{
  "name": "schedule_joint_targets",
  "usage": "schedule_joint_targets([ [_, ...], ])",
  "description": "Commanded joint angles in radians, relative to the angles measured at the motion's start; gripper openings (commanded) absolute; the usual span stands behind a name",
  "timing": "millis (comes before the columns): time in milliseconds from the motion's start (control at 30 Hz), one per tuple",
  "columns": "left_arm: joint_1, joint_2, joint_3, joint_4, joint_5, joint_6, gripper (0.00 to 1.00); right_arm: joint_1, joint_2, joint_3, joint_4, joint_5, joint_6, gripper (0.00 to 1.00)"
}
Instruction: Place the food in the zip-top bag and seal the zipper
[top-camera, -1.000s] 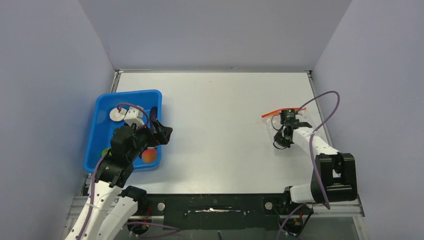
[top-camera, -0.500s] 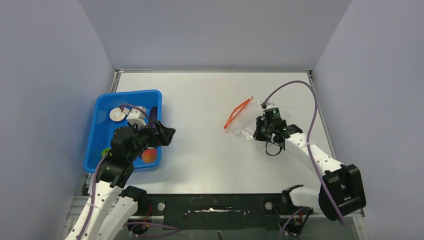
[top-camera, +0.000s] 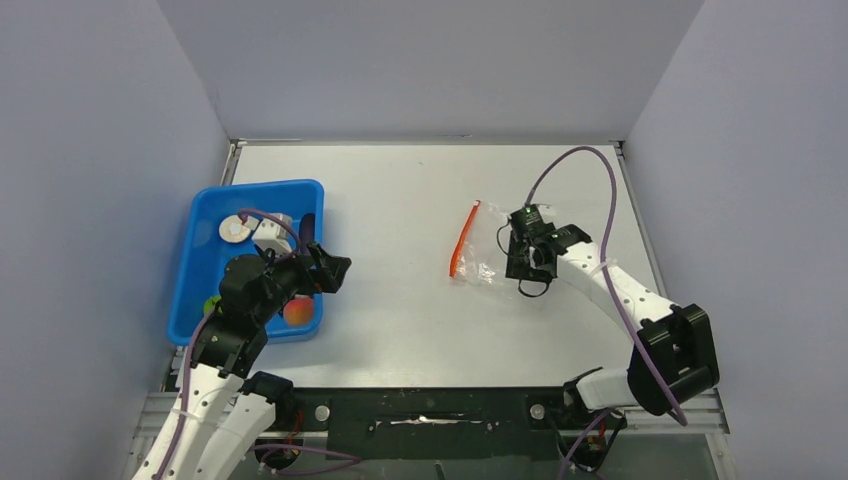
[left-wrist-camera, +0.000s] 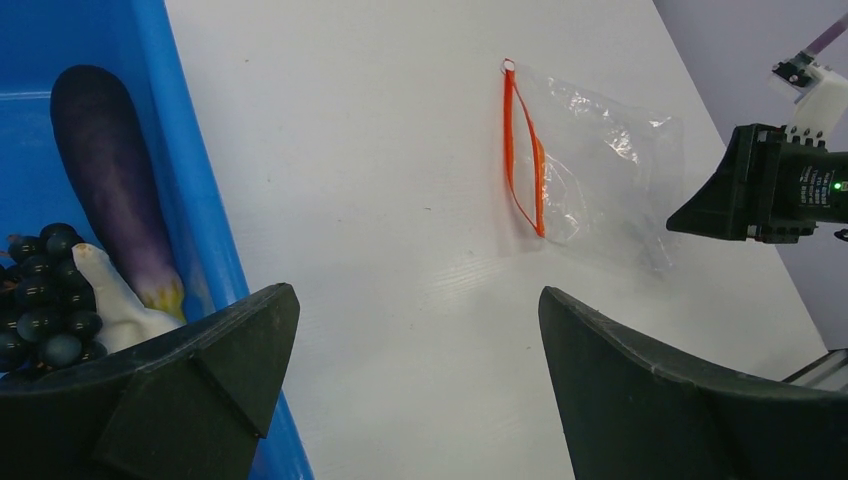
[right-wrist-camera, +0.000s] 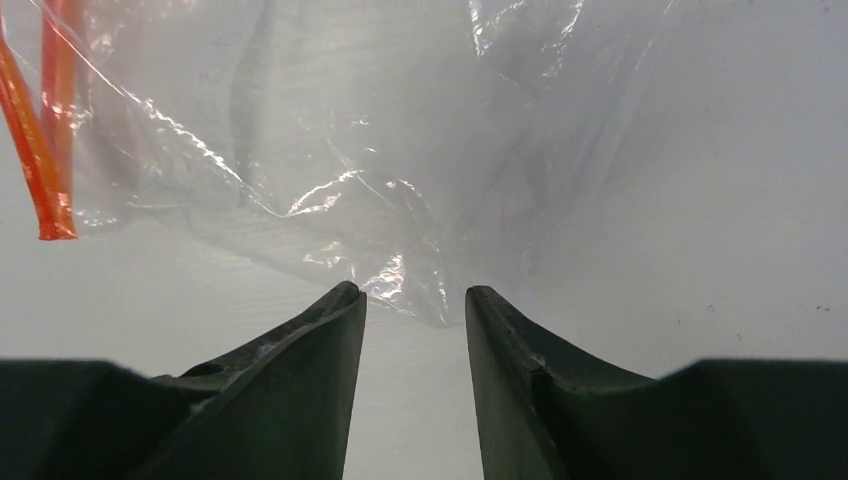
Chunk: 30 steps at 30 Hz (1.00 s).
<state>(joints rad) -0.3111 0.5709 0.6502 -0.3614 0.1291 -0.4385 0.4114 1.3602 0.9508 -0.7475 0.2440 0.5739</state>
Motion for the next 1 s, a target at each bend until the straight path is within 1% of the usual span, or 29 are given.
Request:
schedule_joint_targets([
  [0, 0.006, -0.015, 0.011, 0.043, 0.047, 0.017, 0.92, 0.056, 0.037, 0.120, -0.065, 0.126, 0.154, 0.44],
  [100, 0.006, -0.022, 0.011, 0.043, 0.044, 0.017, 0.92, 0.113, 0.105, 0.213, -0.102, 0.197, 0.248, 0.47],
  [233, 0.007, -0.033, 0.011, 0.045, 0.045, 0.017, 0.92, 0.168, 0.232, 0.365, -0.206, 0.312, 0.380, 0.51],
  [367, 0.007, -0.046, 0.011, 0.045, 0.041, 0.017, 0.92, 0.190, 0.359, 0.506, -0.267, 0.357, 0.453, 0.52],
  [567, 0.007, -0.059, 0.011, 0.045, 0.035, 0.017, 0.92, 0.217, 0.515, 0.663, -0.286, 0.392, 0.480, 0.56],
  [767, 0.007, -0.064, 0.011, 0.044, 0.034, 0.017, 0.92, 0.225, 0.657, 0.791, -0.291, 0.371, 0.461, 0.58],
  [967, 0.007, -0.063, 0.011, 0.045, 0.037, 0.018, 0.92, 0.233, 0.747, 0.860, -0.252, 0.345, 0.422, 0.59],
])
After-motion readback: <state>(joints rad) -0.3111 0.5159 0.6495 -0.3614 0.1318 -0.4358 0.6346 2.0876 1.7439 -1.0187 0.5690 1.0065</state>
